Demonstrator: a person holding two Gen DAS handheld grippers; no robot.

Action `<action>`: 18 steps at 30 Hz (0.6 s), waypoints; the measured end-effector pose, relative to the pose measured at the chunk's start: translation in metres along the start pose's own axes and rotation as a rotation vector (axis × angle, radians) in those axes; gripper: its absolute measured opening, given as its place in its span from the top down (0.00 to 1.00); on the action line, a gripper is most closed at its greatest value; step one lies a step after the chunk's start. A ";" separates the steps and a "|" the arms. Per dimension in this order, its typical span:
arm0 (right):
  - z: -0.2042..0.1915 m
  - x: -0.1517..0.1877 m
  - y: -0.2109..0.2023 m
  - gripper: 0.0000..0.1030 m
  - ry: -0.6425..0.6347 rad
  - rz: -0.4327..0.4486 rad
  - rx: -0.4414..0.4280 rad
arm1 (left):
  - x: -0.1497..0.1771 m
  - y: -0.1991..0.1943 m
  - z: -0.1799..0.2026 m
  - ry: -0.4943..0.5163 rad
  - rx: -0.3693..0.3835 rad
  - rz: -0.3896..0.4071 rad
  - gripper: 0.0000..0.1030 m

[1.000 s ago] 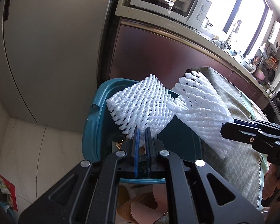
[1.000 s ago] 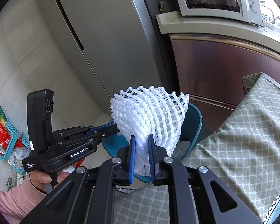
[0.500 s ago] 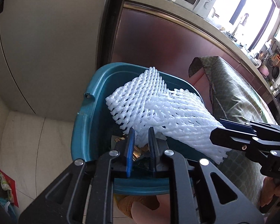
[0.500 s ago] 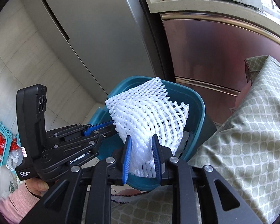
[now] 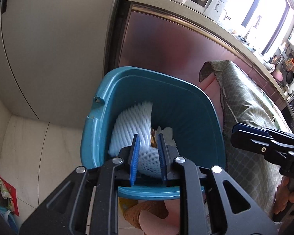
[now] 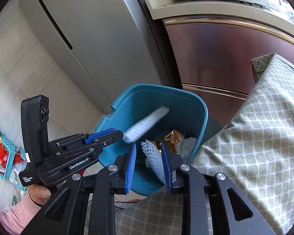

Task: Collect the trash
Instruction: 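Open both tools to drop the foam nets into the bin, then move both open tools back over the orange peel and paper cup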

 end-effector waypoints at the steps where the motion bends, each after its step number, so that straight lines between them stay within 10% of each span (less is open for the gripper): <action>1: 0.000 0.002 -0.002 0.76 0.004 0.003 -0.001 | 0.000 -0.001 0.000 -0.001 0.002 0.003 0.82; 18: 0.014 0.035 -0.110 0.70 0.031 0.188 -0.021 | 0.005 -0.068 0.080 0.155 0.221 0.136 0.70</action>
Point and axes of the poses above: each gripper's, at about its wrist camera, not at the fingertips, and y roughly the way its jaws point, z to its right, x to its underside, the point moved 3 cm from there along y, roughly the way its jaws point, and after that the axes turned 4 degrees about z, right-handed, at the moved point
